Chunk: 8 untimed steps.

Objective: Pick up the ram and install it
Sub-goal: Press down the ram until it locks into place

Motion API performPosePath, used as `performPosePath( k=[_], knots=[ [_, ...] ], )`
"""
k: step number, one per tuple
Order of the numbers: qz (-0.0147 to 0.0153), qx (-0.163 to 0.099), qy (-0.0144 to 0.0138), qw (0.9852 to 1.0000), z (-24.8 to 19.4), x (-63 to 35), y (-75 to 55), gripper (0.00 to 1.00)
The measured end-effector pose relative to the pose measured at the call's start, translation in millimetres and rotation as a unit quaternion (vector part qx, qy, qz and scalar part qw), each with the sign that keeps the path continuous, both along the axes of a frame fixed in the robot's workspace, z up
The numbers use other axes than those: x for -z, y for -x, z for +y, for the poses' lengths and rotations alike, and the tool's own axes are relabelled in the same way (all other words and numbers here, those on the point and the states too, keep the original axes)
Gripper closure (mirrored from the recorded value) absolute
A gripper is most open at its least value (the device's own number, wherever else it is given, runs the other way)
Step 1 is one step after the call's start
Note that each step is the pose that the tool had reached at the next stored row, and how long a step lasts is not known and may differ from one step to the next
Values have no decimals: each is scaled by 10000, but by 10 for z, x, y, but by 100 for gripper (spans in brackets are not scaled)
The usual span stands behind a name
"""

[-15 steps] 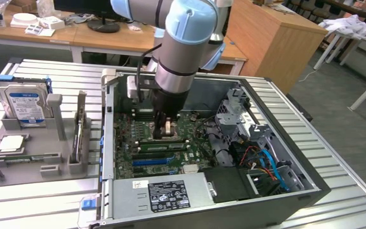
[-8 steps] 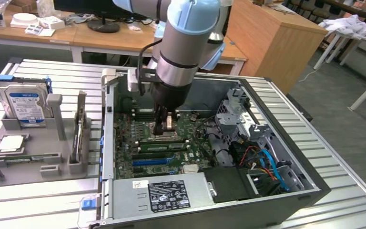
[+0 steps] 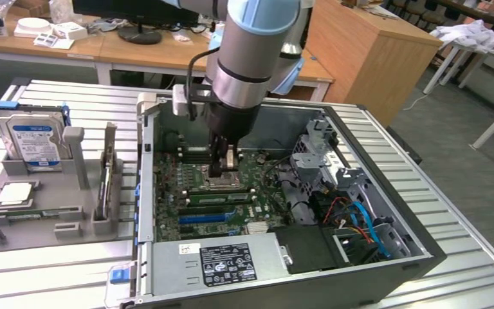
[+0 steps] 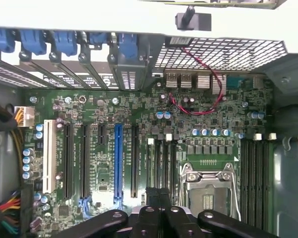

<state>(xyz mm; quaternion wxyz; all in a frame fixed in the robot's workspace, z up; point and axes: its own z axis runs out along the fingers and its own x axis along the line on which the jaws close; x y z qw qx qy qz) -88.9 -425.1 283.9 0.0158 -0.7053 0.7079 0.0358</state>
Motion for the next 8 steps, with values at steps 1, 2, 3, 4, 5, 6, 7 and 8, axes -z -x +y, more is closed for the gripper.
performPosePath(
  k=[1,2,3,4,5,6,7,8],
  knots=[
    [0,0,1,10000,0,-16,0,89],
    [0,-1,3,10000,0,-34,0,89],
    [0,-1,4,10000,0,-50,0,89],
    [0,-1,6,10000,0,-69,0,89],
    [0,-1,8,10000,0,-88,0,89],
    [0,-1,10,10000,0,-106,-1,89],
    [0,0,13,10000,0,-124,0,89],
    [0,0,14,10000,0,-143,0,89]
  ],
)
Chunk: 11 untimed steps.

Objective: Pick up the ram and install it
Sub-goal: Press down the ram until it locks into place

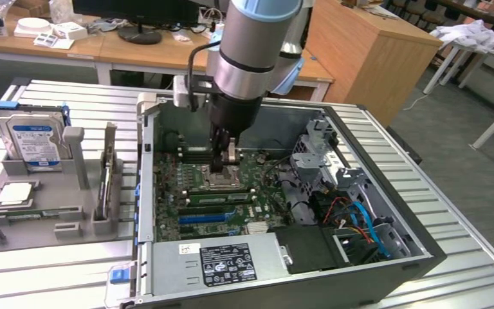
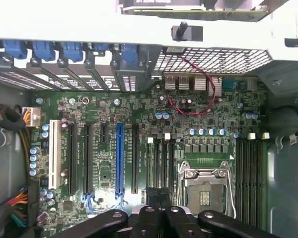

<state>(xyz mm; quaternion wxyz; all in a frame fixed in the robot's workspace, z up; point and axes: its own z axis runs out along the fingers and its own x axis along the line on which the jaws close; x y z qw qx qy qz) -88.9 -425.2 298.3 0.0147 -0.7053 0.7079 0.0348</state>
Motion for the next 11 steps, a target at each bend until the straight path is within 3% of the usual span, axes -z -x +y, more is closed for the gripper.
performPosePath(
  k=[11],
  knots=[
    [0,0,37,10000,0,-197,0,89]
  ],
)
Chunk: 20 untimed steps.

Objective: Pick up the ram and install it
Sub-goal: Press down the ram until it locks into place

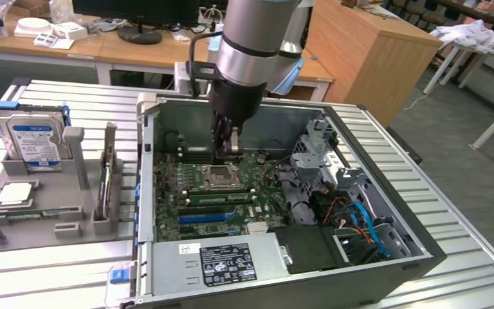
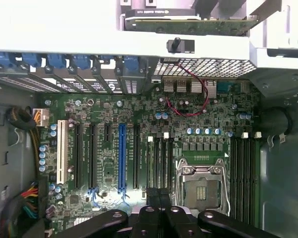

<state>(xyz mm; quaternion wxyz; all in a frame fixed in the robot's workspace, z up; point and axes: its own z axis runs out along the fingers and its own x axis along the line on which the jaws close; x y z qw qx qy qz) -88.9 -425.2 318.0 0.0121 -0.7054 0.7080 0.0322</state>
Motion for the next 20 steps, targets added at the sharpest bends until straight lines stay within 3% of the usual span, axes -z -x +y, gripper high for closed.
performPosePath(
  k=[13,16,20],
  knots=[
    [0,0,65,10000,0,-191,0,89],
    [0,0,82,10000,1,-204,0,89],
    [0,0,84,10000,1,-205,0,89]
  ],
)
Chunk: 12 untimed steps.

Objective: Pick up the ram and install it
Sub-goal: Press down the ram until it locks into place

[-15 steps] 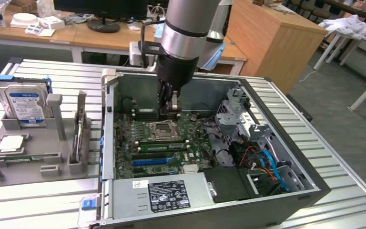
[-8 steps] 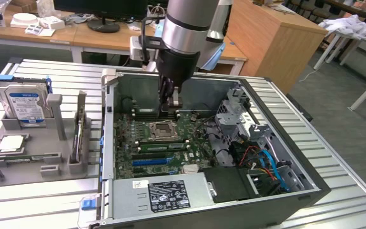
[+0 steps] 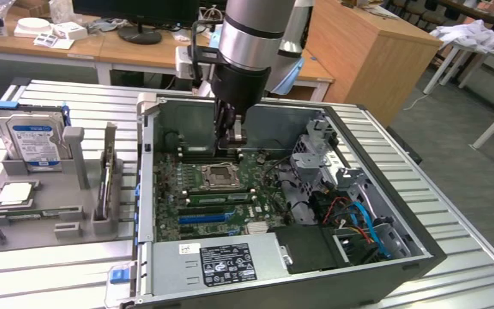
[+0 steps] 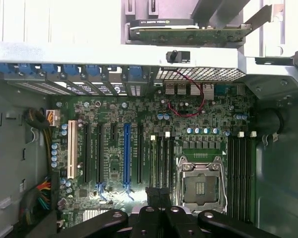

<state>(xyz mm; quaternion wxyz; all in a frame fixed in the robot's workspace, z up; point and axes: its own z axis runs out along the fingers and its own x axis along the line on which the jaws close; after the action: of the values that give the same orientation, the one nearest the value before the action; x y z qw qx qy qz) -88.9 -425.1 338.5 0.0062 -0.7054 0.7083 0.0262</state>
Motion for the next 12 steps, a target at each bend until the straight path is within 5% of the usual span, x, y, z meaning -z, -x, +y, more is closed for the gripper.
performPosePath(
  k=[12],
  knots=[
    [1,0,0,10000,0,0,-200,89]
  ],
)
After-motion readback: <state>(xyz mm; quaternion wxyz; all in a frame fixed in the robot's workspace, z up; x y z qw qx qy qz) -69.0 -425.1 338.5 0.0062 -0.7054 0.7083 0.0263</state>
